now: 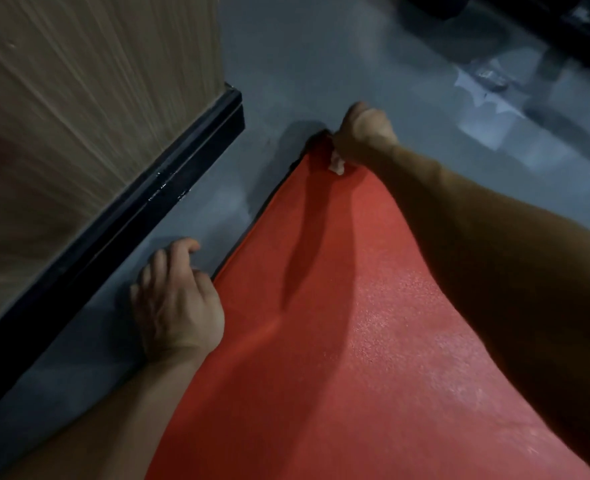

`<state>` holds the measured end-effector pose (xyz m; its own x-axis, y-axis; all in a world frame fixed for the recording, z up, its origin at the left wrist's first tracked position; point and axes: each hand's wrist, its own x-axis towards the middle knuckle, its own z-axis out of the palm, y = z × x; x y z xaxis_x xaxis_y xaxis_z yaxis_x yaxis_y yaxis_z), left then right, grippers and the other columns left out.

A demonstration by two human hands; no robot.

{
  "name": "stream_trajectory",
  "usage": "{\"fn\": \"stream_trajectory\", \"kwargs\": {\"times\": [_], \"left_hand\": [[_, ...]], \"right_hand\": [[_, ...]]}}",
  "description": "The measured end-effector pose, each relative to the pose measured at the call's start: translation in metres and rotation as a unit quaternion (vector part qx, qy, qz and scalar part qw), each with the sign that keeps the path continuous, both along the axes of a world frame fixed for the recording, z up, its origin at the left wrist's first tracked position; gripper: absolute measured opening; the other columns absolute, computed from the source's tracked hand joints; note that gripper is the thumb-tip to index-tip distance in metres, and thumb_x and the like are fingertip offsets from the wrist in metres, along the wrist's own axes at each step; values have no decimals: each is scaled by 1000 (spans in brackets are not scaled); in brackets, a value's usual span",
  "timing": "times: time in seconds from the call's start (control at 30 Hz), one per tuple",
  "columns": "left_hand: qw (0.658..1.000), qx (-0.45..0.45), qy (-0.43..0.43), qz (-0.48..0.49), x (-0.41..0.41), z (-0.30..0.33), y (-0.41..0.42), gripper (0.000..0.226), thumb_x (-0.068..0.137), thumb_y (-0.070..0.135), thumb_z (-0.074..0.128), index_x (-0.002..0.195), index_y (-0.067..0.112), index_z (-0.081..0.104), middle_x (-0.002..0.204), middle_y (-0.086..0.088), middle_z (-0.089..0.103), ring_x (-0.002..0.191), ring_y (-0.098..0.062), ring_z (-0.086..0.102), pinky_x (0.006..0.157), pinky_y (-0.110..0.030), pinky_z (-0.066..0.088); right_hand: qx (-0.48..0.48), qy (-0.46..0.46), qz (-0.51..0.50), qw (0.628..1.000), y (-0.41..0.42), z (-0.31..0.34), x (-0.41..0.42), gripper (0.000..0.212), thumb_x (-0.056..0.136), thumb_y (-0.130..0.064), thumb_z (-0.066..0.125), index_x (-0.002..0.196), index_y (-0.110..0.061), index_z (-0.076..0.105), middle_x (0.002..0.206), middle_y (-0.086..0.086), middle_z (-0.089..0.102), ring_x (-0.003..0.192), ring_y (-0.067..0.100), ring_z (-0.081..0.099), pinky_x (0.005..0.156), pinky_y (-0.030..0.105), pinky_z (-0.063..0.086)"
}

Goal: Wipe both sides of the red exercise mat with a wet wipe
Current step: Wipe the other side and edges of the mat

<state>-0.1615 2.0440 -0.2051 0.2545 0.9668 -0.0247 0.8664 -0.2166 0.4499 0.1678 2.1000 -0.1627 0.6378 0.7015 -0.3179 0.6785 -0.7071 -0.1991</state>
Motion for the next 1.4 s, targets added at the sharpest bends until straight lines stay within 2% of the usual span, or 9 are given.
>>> {"fn": "stream_trajectory", "kwargs": {"times": [0.17, 0.33, 0.47, 0.63, 0.73, 0.87, 1.03, 1.23, 1.4], "left_hand": [[1000, 19, 4, 4, -3, 2, 0, 43, 85, 25, 36, 123, 19, 56, 119, -17, 61, 110, -41, 55, 90, -53, 38], [1000, 7, -5, 13, 2, 7, -3, 44, 84, 22, 37, 123, 19, 55, 117, -22, 59, 110, -44, 54, 92, -56, 38], [1000, 13, -8, 12, 2, 8, -5, 44, 83, 22, 38, 123, 18, 56, 117, -22, 60, 111, -44, 54, 92, -56, 37], [1000, 28, -13, 4, 0, 3, -5, 42, 85, 21, 38, 122, 18, 57, 118, -19, 60, 112, -42, 54, 92, -53, 38], [999, 30, -12, 3, -2, 2, -4, 41, 85, 20, 38, 122, 18, 56, 118, -19, 60, 114, -41, 53, 93, -53, 38], [1000, 25, -8, -4, -1, 2, -2, 43, 84, 22, 37, 123, 18, 56, 118, -19, 61, 113, -42, 55, 92, -54, 37], [1000, 19, -4, -4, -4, 3, -1, 44, 84, 23, 35, 123, 19, 56, 118, -17, 61, 112, -41, 55, 92, -53, 36], [1000, 26, -12, -5, -4, 1, -2, 40, 86, 24, 36, 120, 20, 56, 117, -12, 63, 110, -37, 56, 91, -50, 35], [1000, 10, -1, -4, -4, 0, 0, 41, 86, 25, 35, 122, 22, 55, 118, -12, 62, 112, -37, 55, 94, -51, 34]], "right_hand": [[-35, -22, -34, 999, -119, 3, 36, 63, 84, -52, 56, 104, 7, 66, 107, 33, 67, 100, 48, 65, 76, 45, 49], [-41, -30, -184, 982, -253, 25, 51, 28, 92, -30, 62, 91, -3, 67, 93, 32, 69, 91, 47, 68, 71, 43, 50], [26, -65, -181, 981, -207, 8, 28, 22, 96, -24, 55, 101, -3, 60, 101, 34, 67, 97, 50, 65, 78, 47, 51], [106, -99, -13, 989, -93, -11, -39, 27, 102, -21, 42, 126, -9, 47, 108, 22, 68, 99, 44, 64, 77, 45, 48], [103, -127, 43, 986, -103, -14, -39, 29, 104, -30, 42, 126, -12, 46, 101, 21, 69, 93, 45, 65, 69, 43, 44], [123, -124, -57, 983, -147, -9, -10, 29, 103, -38, 43, 113, -10, 46, 96, 28, 66, 89, 50, 63, 68, 44, 40], [111, -143, -50, 982, -135, -14, -10, 26, 103, -33, 45, 108, -7, 47, 95, 31, 64, 87, 52, 62, 66, 43, 37], [157, -118, 38, 980, -51, -15, -30, 28, 101, -35, 46, 111, -9, 53, 104, 26, 67, 95, 49, 62, 71, 46, 44], [238, -43, 253, 937, -77, -15, -111, 25, 97, -34, 45, 91, -12, 55, 78, 12, 62, 73, 38, 58, 59, 36, 27]]}}
